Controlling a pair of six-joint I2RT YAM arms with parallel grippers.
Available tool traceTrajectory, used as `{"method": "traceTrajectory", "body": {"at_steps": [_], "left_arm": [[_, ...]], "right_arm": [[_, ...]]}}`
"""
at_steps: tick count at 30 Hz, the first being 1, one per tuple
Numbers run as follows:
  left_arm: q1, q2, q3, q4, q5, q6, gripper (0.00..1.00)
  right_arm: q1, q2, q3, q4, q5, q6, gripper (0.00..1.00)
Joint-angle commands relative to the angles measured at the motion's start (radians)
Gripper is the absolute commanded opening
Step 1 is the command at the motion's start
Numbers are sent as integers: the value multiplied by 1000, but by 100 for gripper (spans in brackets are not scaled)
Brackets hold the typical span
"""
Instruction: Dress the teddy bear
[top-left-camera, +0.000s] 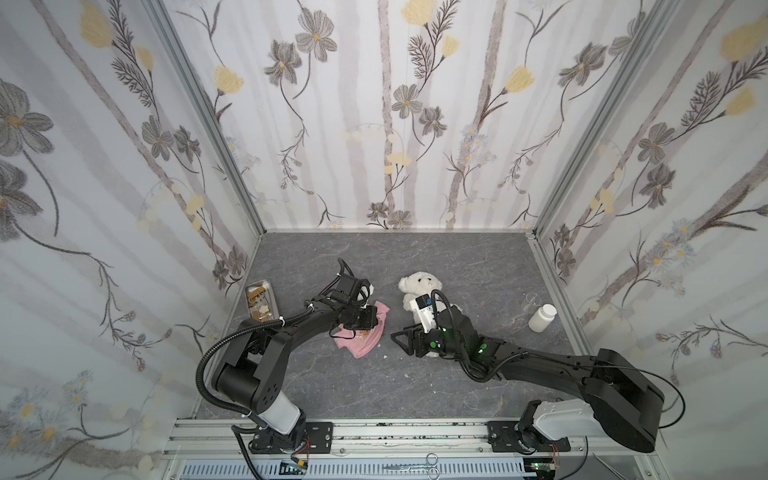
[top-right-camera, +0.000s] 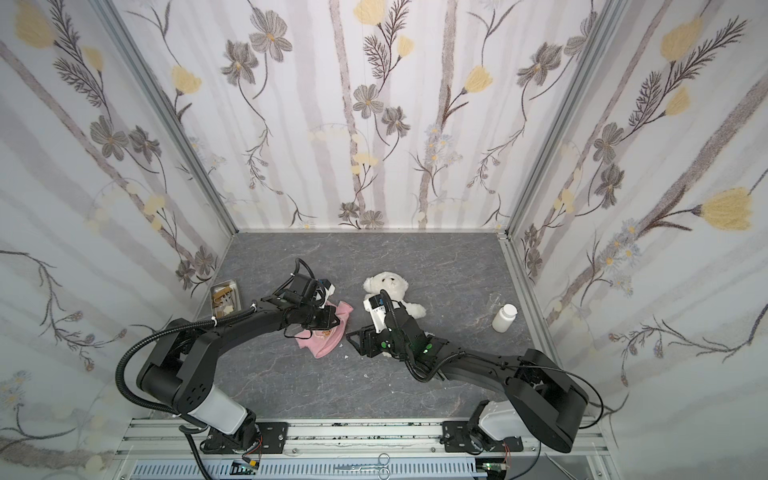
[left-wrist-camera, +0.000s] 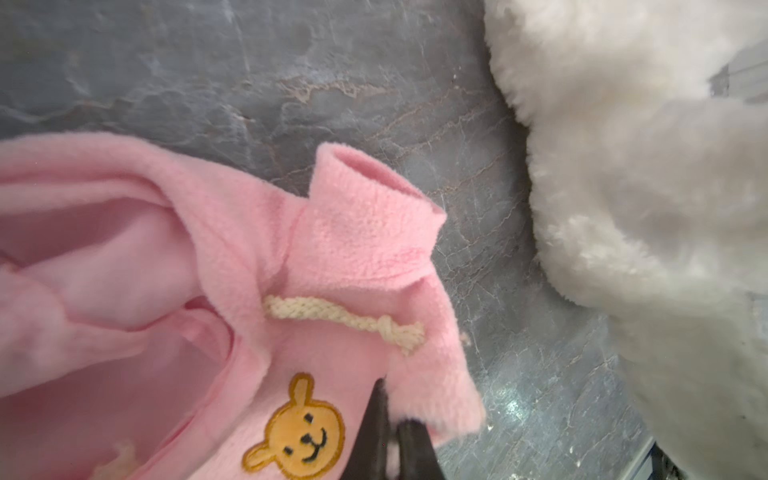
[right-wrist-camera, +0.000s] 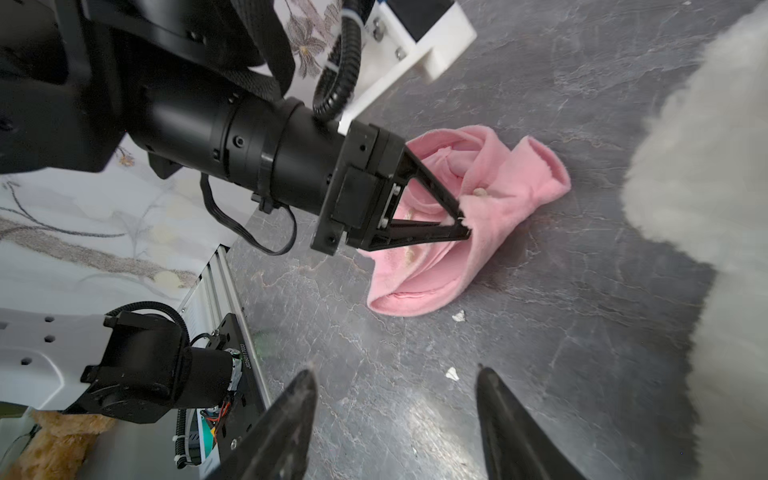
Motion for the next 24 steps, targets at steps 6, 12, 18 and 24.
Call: {"method": "traceTrajectory", "body": {"at_steps": [6, 12, 18, 24], "left_arm": [[0, -22, -22, 8, 54, -35, 0], [4, -22, -14, 8, 80, -26, 0], [5, -31, -15, 8, 89, -22, 0], [7, -44, -16, 8, 99, -13, 0]], "right_arm": [[61, 206, 174, -21, 267, 118, 54], [69, 284, 191, 1, 290, 189, 44], [77, 333, 208, -40, 314, 224, 39], [74, 398, 237, -10, 307, 231, 29]]}}
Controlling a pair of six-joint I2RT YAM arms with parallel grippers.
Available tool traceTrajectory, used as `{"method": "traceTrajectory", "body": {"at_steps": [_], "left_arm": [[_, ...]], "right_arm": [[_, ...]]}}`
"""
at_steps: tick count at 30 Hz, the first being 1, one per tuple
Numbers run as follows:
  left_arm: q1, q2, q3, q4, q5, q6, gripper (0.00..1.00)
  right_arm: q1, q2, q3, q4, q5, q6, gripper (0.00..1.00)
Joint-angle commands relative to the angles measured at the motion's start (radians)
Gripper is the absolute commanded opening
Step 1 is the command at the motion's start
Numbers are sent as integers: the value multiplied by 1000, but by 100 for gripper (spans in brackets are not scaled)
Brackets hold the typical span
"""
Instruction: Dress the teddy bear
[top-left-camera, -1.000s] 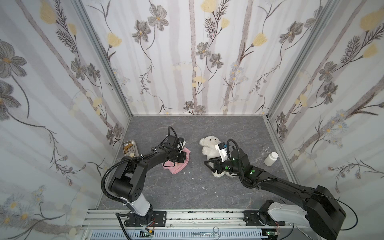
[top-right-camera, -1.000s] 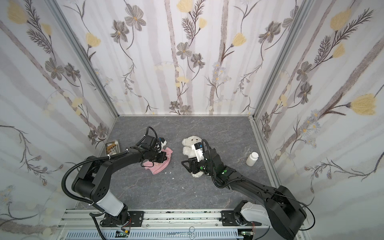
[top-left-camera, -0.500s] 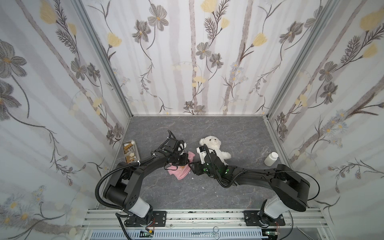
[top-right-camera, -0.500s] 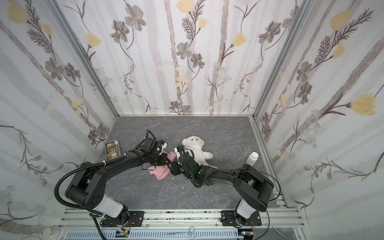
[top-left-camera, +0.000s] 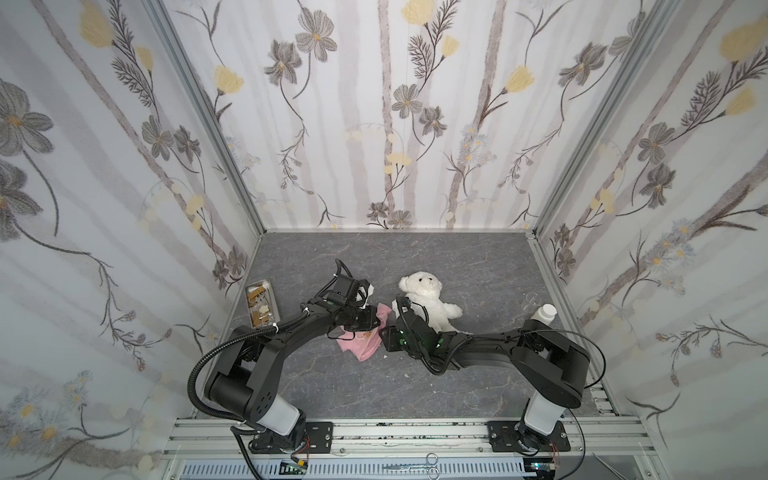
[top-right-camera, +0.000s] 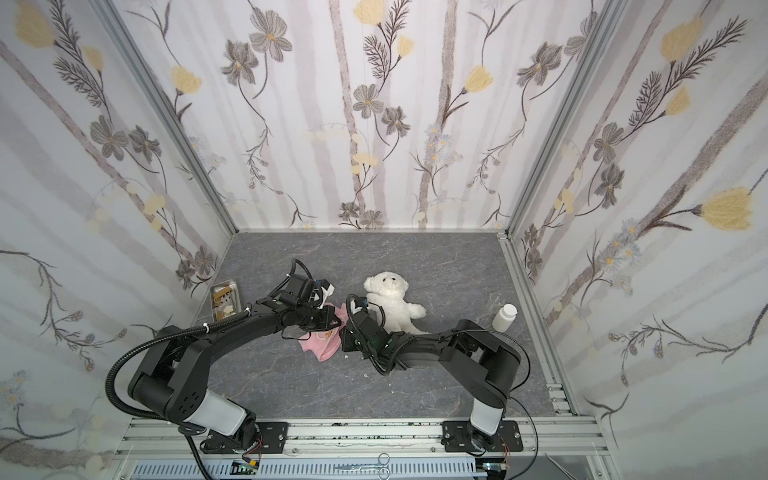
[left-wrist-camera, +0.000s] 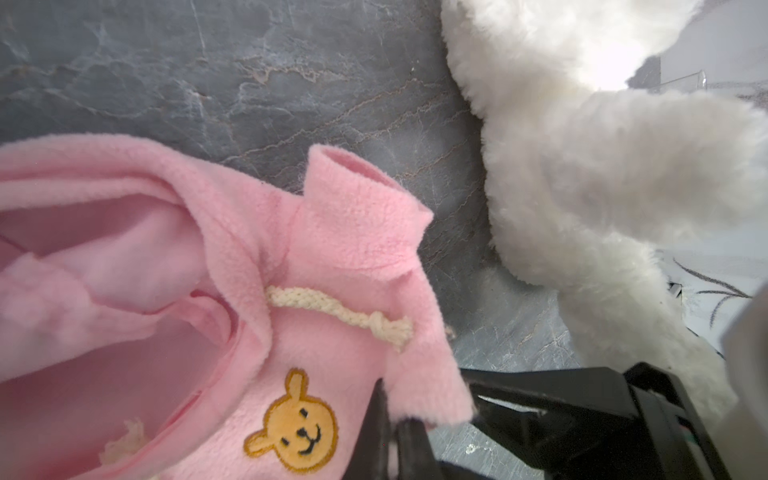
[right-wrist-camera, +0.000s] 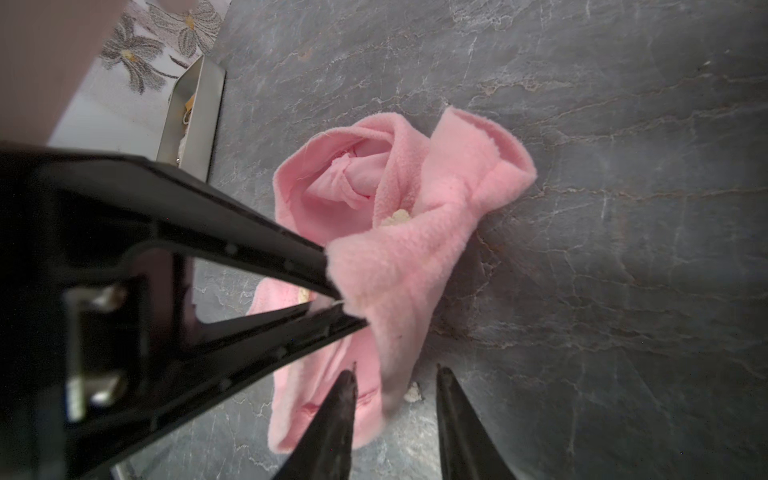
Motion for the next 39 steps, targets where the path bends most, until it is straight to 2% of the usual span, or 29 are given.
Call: {"method": "traceTrajectory", "body": {"at_steps": [1, 5, 8, 13, 20, 27, 35, 39], "left_arm": [[3, -6, 2, 5, 20, 11, 0], [1, -16, -13, 5, -36, 37, 2], [-14, -49, -46, 8, -142, 64, 18], [-88, -110, -119, 49, -303, 119, 31], [-163, -137, -199, 131, -333, 96, 38], [-183, -121, -187, 164, -371, 87, 33], [-184, -75, -163, 169, -379, 93, 11], [-184, -83, -162, 168, -385, 92, 4]], "right_arm": [[-5, 33, 23, 57, 7, 14, 25], [-17, 16, 5, 106, -7, 11, 0], [-18, -20, -37, 138, -37, 36, 0], [-43, -56, -95, 213, -114, 111, 0], [-72, -60, -134, 265, -179, 148, 0], [-77, -55, -133, 281, -206, 150, 0], [-78, -58, -139, 266, -192, 141, 0], [-82, -60, -143, 250, -180, 134, 0]]}}
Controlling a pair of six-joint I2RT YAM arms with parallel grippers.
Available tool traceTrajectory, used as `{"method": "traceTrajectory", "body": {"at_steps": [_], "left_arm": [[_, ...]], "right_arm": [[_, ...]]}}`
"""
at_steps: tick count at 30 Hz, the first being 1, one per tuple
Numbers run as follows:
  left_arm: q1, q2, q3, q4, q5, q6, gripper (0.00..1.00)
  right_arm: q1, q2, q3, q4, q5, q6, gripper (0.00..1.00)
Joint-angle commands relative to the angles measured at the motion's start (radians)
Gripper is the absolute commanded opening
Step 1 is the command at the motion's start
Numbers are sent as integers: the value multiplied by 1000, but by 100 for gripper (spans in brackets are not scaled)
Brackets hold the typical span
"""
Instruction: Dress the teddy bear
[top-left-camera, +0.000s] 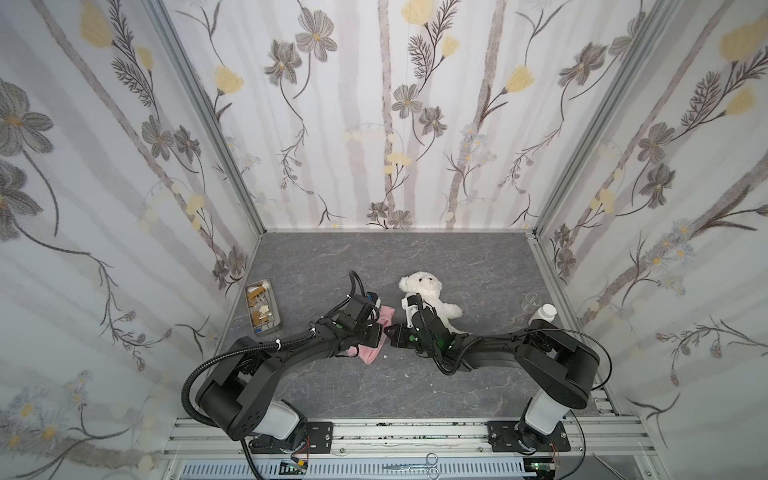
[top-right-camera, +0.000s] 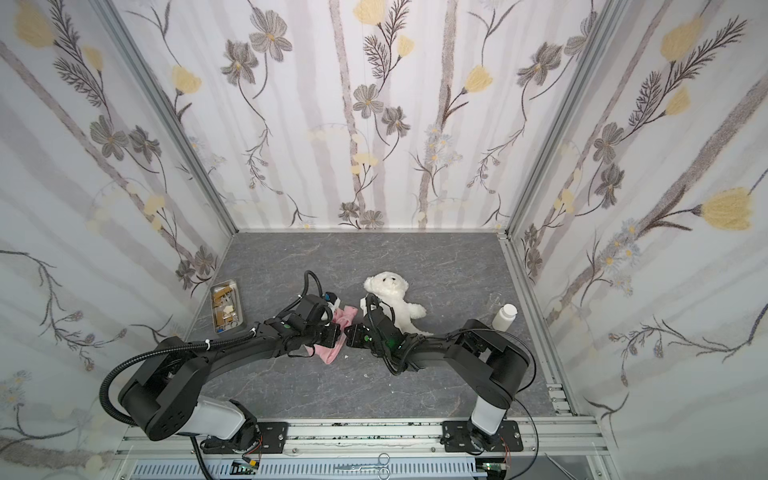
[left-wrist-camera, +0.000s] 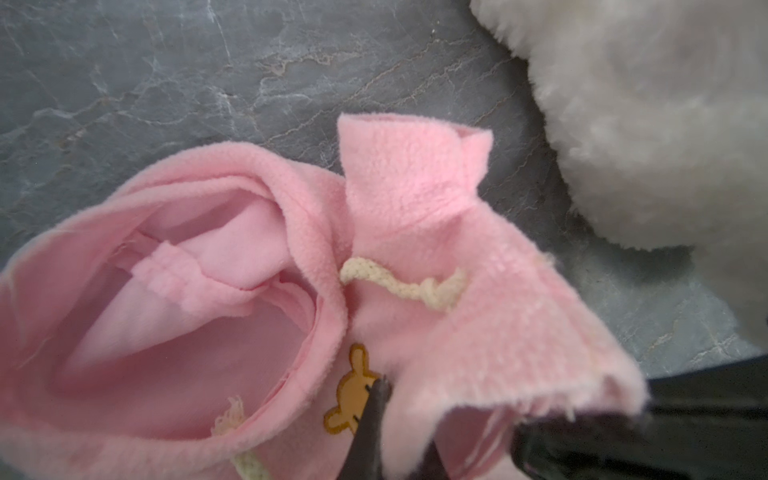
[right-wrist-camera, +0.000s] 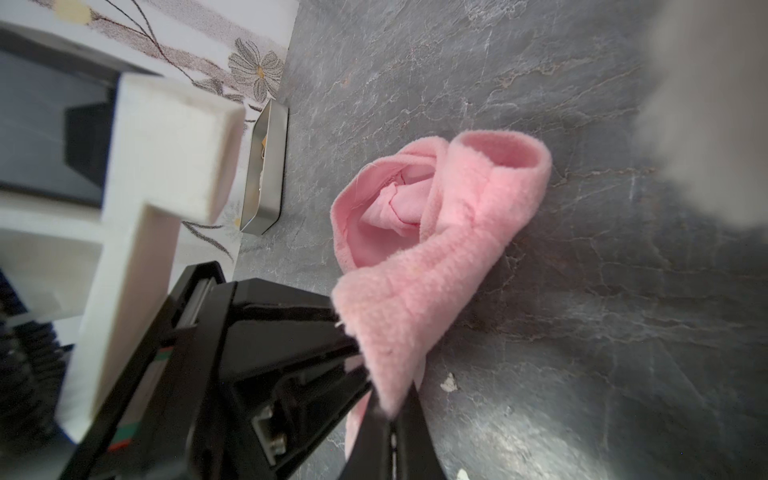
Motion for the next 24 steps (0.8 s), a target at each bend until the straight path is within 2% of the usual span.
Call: {"method": "traceTrajectory", "body": {"at_steps": [1, 4, 10, 14, 16, 20, 24], "left_arm": [[0, -5, 8, 21, -11, 3, 4], [0, -8, 0, 20, -6, -7, 0], [4, -32, -12, 17, -1, -29, 0], [6, -46, -14, 17, 5, -112, 0], [12, -45, -5, 11, -7, -165, 0], [37, -34, 12, 11, 14, -233, 0], [64, -2, 28, 11, 28, -261, 0]], "right_arm": [[-3, -3, -3, 19, 12, -9, 0], [-6, -3, -3, 15, 17, -11, 0], [-12, 0, 12, -28, 46, -32, 0], [-18, 22, 91, -122, 78, -121, 0], [-23, 23, 122, -175, 89, -178, 8], [-29, -48, 133, -226, 83, -305, 30], [-39, -169, 121, -350, 81, -423, 43]]}}
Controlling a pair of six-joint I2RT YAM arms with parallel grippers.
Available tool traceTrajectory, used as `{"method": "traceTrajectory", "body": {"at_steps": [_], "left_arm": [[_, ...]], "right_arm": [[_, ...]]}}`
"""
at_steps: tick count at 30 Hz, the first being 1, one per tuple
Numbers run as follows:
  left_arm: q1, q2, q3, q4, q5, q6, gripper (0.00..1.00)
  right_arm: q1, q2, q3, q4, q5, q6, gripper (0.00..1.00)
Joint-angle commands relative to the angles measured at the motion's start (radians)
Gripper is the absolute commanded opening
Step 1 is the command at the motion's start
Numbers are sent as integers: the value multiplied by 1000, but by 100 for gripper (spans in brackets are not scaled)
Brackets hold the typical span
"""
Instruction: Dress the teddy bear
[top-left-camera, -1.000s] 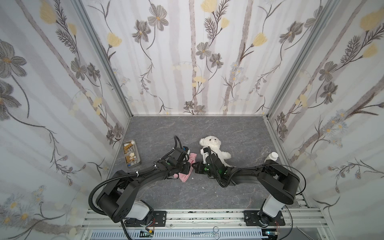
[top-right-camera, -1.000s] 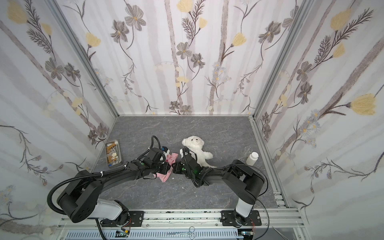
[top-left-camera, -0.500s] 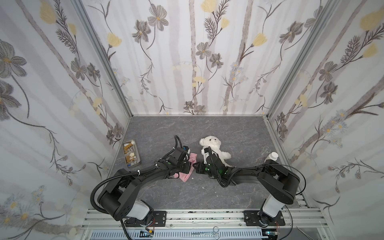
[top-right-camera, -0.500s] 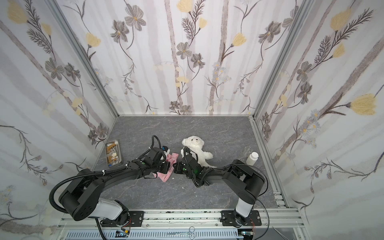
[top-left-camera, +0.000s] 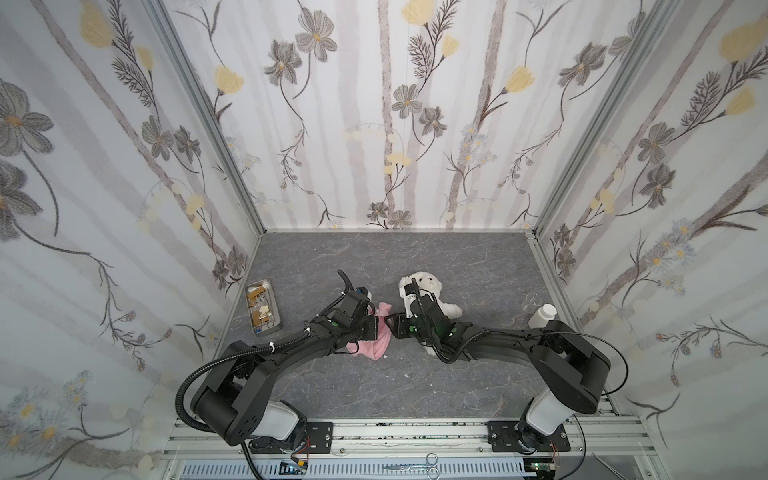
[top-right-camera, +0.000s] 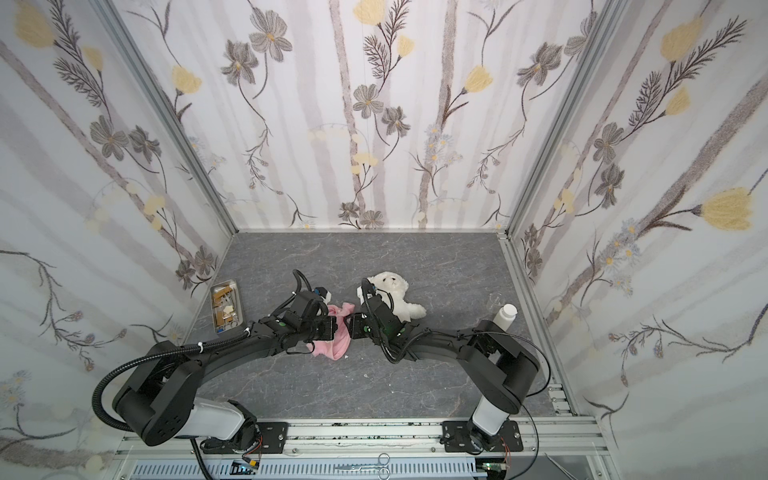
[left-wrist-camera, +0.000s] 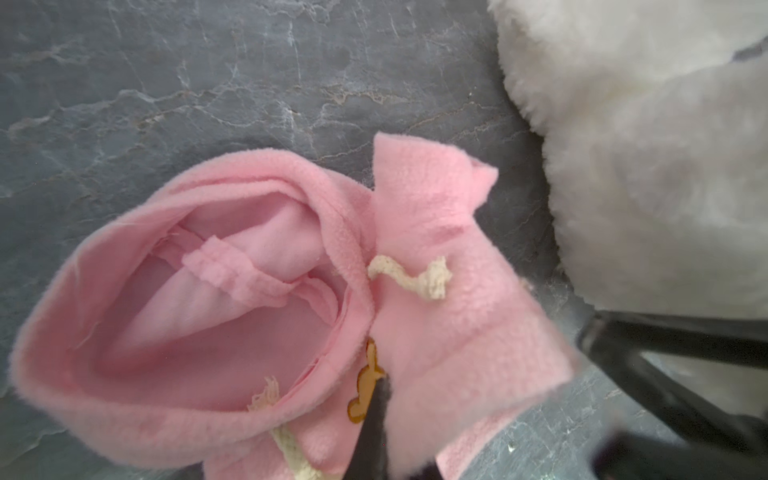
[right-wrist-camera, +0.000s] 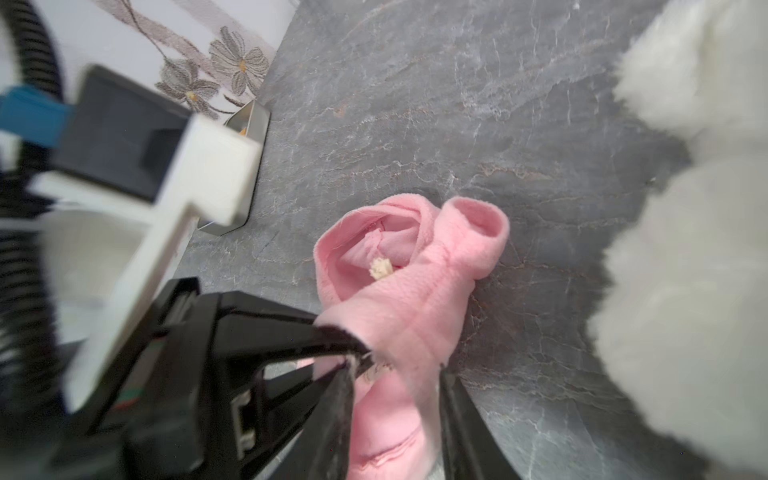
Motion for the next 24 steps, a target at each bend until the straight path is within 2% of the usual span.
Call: {"method": "traceTrajectory", "body": {"at_steps": [1, 4, 6, 9, 11, 14, 17, 19, 24], "left_arm": [[13, 24, 19, 11, 14, -56, 0], [18, 42, 35, 11, 42, -51, 0], [19, 43, 43, 11, 54, -57, 0], [21, 34, 46, 11, 65, -60, 0], [23, 33, 48, 12, 67, -51, 0], [22, 32, 48, 11, 69, -40, 0], [22, 32, 49, 11, 71, -34, 0], [22, 33, 50, 11, 75, -28, 0], [24, 36, 58, 11, 81, -10, 0]], "right_arm": [[-12, -93, -9, -118, 15, -143, 45], [-46, -232, -57, -196, 8, -188, 52], [-81, -329, -76, -274, 44, -211, 61], [-193, -446, -154, -339, 79, -250, 90], [-270, -474, -166, -345, 61, -271, 99], [-359, -417, -132, -329, 10, -292, 100], [-420, -309, -14, -340, -45, -282, 100], [-429, -238, 53, -330, -62, -276, 100], [-428, -5, 234, -391, -20, -289, 100]]}}
